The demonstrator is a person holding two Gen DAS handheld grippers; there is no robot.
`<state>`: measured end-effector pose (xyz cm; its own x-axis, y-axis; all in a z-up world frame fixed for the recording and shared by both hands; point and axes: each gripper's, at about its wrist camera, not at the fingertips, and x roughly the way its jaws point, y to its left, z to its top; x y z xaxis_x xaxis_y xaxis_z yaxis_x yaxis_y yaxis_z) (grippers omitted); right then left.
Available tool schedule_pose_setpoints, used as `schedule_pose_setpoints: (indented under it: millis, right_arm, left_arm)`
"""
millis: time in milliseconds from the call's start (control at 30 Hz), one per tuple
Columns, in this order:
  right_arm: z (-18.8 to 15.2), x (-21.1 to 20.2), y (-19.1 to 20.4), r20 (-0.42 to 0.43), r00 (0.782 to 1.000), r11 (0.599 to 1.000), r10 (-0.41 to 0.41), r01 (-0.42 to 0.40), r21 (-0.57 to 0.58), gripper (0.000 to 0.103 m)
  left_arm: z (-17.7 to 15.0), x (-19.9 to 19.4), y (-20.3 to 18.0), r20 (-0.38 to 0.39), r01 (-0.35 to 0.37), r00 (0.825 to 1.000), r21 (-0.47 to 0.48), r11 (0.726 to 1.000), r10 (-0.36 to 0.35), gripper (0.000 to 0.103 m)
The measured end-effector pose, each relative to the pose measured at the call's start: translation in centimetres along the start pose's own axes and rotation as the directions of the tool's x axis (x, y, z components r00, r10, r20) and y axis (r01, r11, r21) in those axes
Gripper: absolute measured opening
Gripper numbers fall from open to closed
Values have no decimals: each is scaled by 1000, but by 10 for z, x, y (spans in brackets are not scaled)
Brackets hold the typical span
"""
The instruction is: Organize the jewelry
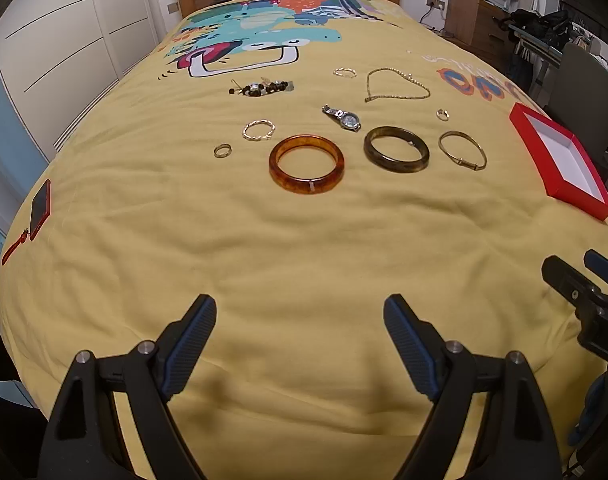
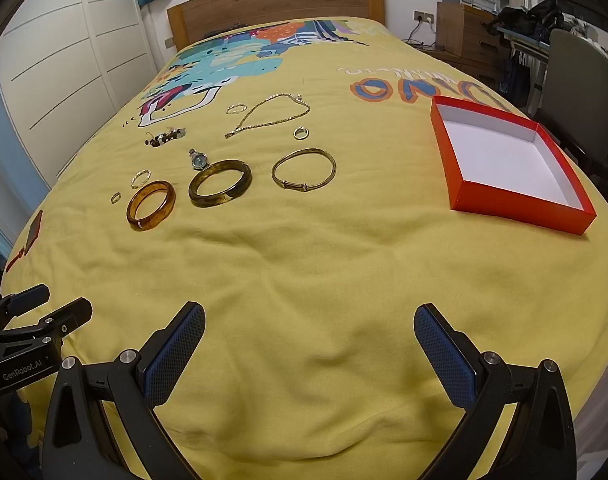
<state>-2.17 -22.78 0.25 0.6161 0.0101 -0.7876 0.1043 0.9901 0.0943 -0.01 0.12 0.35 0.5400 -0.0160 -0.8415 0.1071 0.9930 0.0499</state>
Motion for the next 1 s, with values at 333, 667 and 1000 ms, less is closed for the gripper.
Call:
schedule_pose_setpoints:
  millis: [333, 667, 1000]
  right_arm:
    - [-2, 1, 0, 0, 1000, 1000, 2, -2, 0, 102]
    - [-4, 6, 0, -2, 1000, 1000, 11, -11, -1, 102]
    - [-4, 7, 1, -7, 1000, 1000, 20, -20, 0, 102]
  left_arm:
    - [1, 4, -1, -6, -2, 1000, -6, 1000, 2, 85]
    - [1, 7, 0, -7, -4, 1000, -8, 1000, 4, 85]
    - [0, 10, -1, -12, -5, 1000, -10, 1000, 5, 85]
